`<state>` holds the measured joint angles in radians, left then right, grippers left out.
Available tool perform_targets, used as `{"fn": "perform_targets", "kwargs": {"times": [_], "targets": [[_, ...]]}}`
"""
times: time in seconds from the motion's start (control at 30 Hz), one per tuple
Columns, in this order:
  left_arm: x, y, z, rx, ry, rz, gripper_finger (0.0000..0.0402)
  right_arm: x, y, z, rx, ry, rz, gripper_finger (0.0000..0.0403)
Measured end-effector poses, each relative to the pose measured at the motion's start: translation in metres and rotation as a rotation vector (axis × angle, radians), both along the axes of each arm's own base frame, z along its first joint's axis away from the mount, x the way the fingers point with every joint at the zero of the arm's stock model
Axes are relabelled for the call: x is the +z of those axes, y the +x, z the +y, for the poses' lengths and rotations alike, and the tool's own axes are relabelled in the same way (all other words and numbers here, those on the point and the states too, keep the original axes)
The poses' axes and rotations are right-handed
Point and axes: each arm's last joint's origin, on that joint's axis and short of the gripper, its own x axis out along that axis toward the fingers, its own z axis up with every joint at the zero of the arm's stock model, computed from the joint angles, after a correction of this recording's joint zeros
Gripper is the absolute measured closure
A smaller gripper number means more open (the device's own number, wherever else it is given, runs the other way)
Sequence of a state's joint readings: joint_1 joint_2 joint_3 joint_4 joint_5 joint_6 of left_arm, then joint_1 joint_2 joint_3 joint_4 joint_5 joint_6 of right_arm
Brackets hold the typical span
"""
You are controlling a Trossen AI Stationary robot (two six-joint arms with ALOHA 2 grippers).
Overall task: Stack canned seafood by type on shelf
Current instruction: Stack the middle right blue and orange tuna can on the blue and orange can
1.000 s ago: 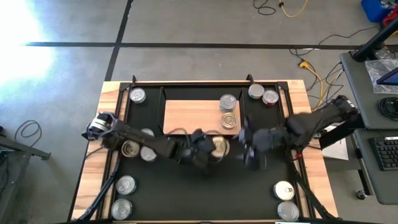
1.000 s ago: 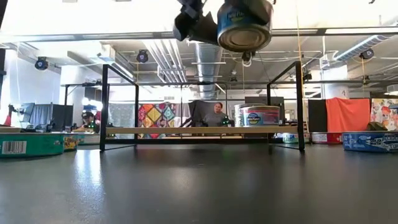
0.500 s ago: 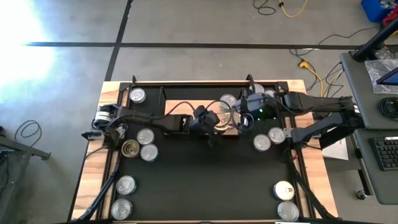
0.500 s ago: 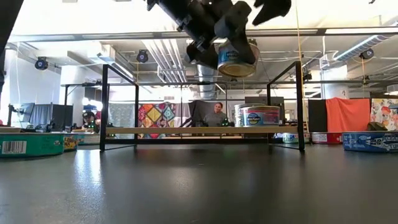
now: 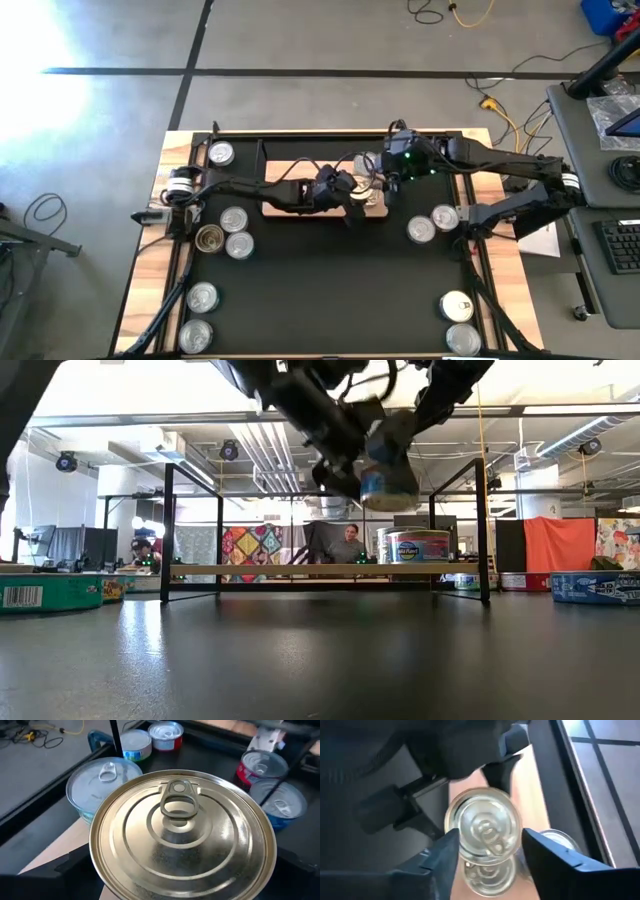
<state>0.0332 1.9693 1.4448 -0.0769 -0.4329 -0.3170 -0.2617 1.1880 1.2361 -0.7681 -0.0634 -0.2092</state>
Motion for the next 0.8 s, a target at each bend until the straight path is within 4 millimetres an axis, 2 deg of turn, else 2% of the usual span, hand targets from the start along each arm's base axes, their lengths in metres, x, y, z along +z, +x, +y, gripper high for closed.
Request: {"fn": "perform_targets", "kwargs": {"times": [0.17,0.43,0.63,0.8], "targets": [[-0.013,0.007,0.003,0.060,0.011,-0.025,0.0022,-0.007,-0.004,-0.014,0.019,0.025,0.012,0.0279],[-0.011,0.009,0.009,0.070,0.011,-0.058,0.0022,-0.033,-0.002,-0.019,0.062,0.071,-0.004,0.0384],[-0.015,0.012,0.008,0.051,-0.001,-0.077,0.0022,-0.040,0.002,-0.019,0.093,0.104,-0.048,0.0390],[-0.025,0.026,0.007,0.042,-0.021,-0.107,0.0021,-0.038,0.006,-0.021,0.084,0.109,-0.045,0.0390]]}}
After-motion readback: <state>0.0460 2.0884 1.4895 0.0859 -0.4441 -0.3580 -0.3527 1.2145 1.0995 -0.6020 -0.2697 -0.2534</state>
